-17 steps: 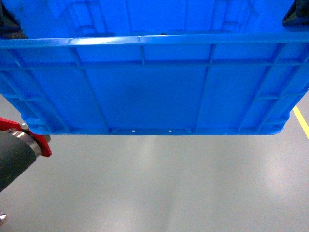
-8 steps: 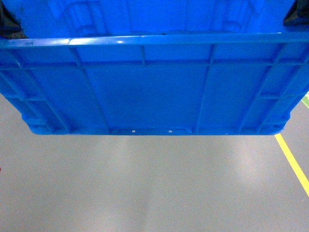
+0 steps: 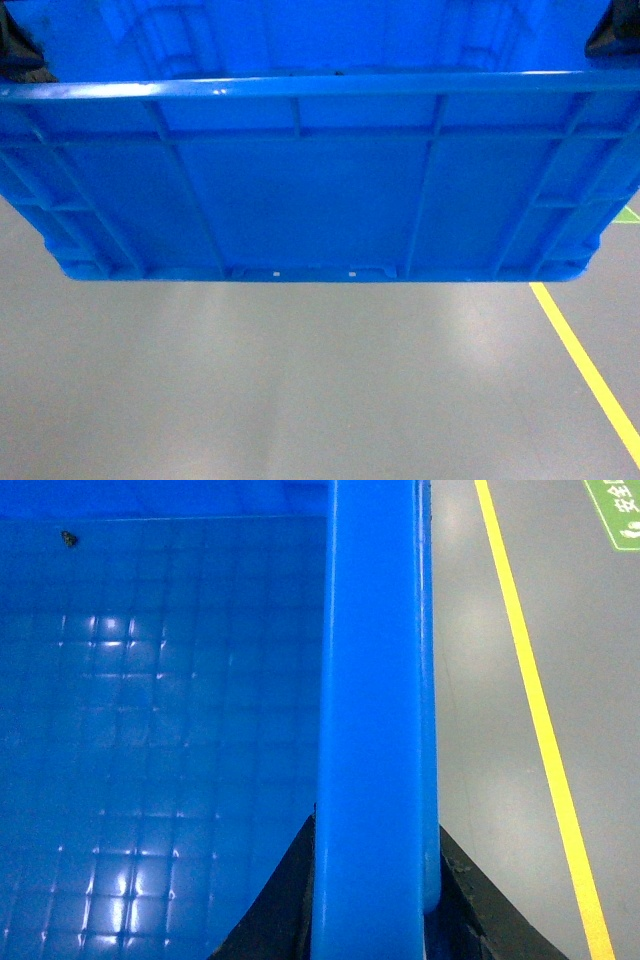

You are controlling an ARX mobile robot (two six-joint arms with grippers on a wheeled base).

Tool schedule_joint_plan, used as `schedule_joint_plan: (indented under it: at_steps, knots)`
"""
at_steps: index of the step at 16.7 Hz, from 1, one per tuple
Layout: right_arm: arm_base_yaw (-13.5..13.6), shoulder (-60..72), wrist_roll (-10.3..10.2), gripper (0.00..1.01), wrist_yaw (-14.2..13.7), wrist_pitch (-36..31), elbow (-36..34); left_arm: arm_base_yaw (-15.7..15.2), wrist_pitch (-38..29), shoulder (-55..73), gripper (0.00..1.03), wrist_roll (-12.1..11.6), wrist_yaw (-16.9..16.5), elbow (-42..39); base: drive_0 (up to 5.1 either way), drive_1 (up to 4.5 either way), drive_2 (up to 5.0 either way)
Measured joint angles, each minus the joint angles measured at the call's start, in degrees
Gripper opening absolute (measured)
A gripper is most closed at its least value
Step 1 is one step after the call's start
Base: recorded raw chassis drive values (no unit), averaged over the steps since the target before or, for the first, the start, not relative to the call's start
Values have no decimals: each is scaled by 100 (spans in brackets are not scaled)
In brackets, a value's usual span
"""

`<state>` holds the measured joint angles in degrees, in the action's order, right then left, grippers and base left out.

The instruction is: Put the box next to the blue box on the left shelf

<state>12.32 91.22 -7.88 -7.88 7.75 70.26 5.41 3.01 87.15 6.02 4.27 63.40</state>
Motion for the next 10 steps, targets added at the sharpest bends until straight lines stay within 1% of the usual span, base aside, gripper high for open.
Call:
schedule_joint_plan:
  at_steps: [5, 10]
  knots:
    - [0, -63, 22, 22, -24, -2, -15, 11, 0, -22, 13, 4, -4, -2, -149, -149, -149]
    - [0, -52, 24, 22, -17, -39, -17, 11, -9, -22, 13, 4, 0, -2, 11, 445, -422]
